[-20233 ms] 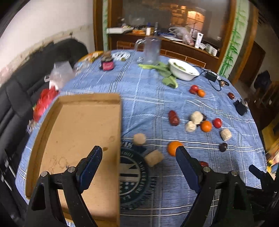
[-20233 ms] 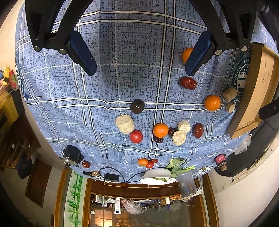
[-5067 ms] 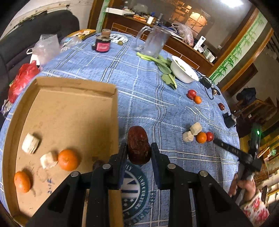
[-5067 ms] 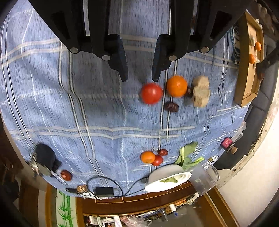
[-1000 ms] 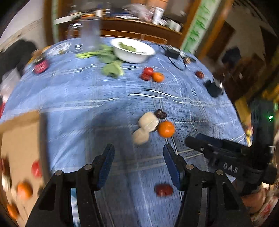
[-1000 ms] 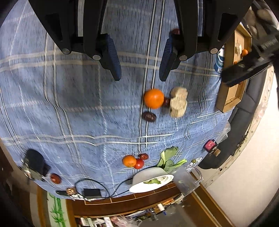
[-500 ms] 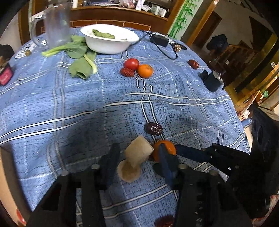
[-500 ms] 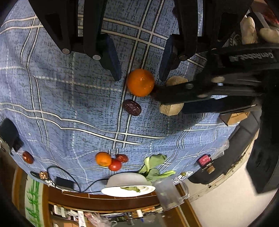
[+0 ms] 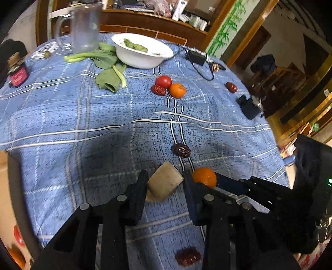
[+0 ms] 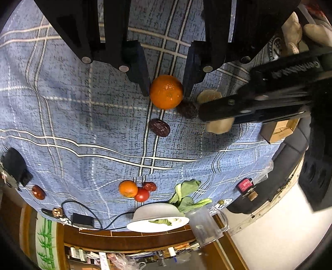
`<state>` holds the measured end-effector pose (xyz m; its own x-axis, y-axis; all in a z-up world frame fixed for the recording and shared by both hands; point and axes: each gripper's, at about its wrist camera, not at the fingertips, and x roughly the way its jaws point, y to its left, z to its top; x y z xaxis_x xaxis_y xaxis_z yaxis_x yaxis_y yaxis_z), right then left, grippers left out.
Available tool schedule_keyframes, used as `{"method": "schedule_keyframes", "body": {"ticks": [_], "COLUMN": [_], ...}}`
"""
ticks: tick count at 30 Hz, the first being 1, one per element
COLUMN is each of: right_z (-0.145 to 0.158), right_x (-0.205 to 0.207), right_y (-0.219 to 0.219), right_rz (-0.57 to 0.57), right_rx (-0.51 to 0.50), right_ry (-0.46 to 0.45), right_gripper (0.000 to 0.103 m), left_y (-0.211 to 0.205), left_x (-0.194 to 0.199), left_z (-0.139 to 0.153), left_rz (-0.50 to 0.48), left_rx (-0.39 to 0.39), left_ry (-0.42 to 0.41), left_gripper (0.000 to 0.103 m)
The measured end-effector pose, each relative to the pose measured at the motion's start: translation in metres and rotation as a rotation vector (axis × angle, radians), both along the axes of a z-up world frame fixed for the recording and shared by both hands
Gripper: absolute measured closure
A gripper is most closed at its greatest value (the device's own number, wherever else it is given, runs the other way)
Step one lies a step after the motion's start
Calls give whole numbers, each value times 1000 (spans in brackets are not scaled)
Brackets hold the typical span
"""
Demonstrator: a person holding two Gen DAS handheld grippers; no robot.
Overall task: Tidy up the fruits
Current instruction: 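Carry the cube and orange over the box and open both grippers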
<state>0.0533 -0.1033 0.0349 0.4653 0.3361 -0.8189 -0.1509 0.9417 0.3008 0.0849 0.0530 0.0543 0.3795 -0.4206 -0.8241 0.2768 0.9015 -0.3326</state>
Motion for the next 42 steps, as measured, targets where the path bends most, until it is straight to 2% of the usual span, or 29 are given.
{"method": "schedule_keyframes", "body": {"ticks": [6, 10, 13, 17, 22, 26, 29, 33, 38, 42], "right_z": [20, 43, 58, 72, 67, 57, 47, 31, 17, 13], "right_x": [-16, -26, -35, -52, -73, -82, -79, -72, -68, -67], "right_y": [6, 36, 70, 133, 203, 249, 271, 284, 291, 292], "right_rz": [-8, 44, 105, 225, 360, 431, 443, 431, 410, 382], "right_rx": [46, 78, 104, 145, 134, 94, 61, 26, -15, -32], "right_ry": [-3, -24, -36, -31, 0, 29, 53, 96, 132, 133], "right_gripper": [69, 69, 69, 68, 68, 68, 68, 68, 68, 67], "left_y": [44, 96, 147, 204, 254, 268, 268, 263, 269, 276], "left_x": [-36, -67, -95, -131, -170, -179, -180, -179, -176, -173], "left_z": [26, 41, 48, 46, 27, 6, -3, -11, -14, -13], "left_rz": [88, 194, 298, 389, 456, 472, 444, 405, 383, 379], "left_rx": [-57, -67, -25, 52, 91, 91, 110, 128, 116, 73], "left_ry": [-28, -44, -45, -23, 43, 92, 106, 110, 100, 103], "left_gripper": [70, 70, 70, 70, 70, 70, 70, 70, 70, 70]}}
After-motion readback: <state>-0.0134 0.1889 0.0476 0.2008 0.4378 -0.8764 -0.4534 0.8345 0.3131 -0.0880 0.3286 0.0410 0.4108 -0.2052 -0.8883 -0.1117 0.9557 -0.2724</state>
